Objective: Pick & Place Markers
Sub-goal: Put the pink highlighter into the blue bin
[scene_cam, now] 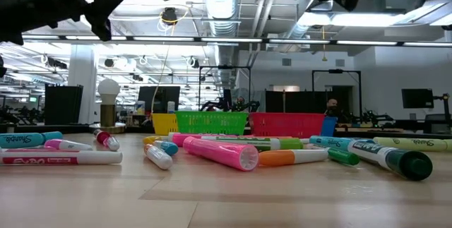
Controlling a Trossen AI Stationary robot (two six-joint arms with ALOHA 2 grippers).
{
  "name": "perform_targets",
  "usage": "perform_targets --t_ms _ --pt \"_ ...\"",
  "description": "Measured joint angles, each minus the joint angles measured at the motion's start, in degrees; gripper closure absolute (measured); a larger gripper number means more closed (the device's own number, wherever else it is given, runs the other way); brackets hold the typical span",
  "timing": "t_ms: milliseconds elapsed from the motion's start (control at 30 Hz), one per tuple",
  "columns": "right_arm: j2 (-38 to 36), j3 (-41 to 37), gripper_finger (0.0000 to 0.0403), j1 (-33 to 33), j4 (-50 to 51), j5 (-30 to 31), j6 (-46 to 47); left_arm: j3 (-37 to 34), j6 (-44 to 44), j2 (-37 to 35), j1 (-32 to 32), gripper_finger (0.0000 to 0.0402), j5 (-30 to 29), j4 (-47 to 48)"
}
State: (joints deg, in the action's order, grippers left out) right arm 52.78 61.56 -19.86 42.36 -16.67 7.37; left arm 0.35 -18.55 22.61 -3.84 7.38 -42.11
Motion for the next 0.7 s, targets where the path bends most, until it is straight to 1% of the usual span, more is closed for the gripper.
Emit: perform_targets --t_ms 100,233,333,467,700 --pt "-3.60 -6.81 0.0290 2.84 -7.65 0.10 3.28 0.38 -3.05 0.02 0.01 0.0234 3.07 0.16" --pt "-7.68 -15.29 0.0290 5.72 -16.85 0.11 6.85 3.63 -4.43 1.68 0.01 0.0234 6.18 0.04" --pt "-10.35 -20.94 0.0290 7.48 -23.13 0.13 8.97 7.29 -4.15 4.93 0.03 0.0234 6.49 -0.02" --pt "-13.46 -27.36 0.0290 9.27 -29.47 0.27 10.52 12.00 -2.85 11.70 0.57 0.0234 7.68 0.21" --pt "-18.60 -35.94 0.0290 12.26 -36.98 0.26 14.11 19.64 -3.28 26.63 3.66 0.0234 7.73 1.33"
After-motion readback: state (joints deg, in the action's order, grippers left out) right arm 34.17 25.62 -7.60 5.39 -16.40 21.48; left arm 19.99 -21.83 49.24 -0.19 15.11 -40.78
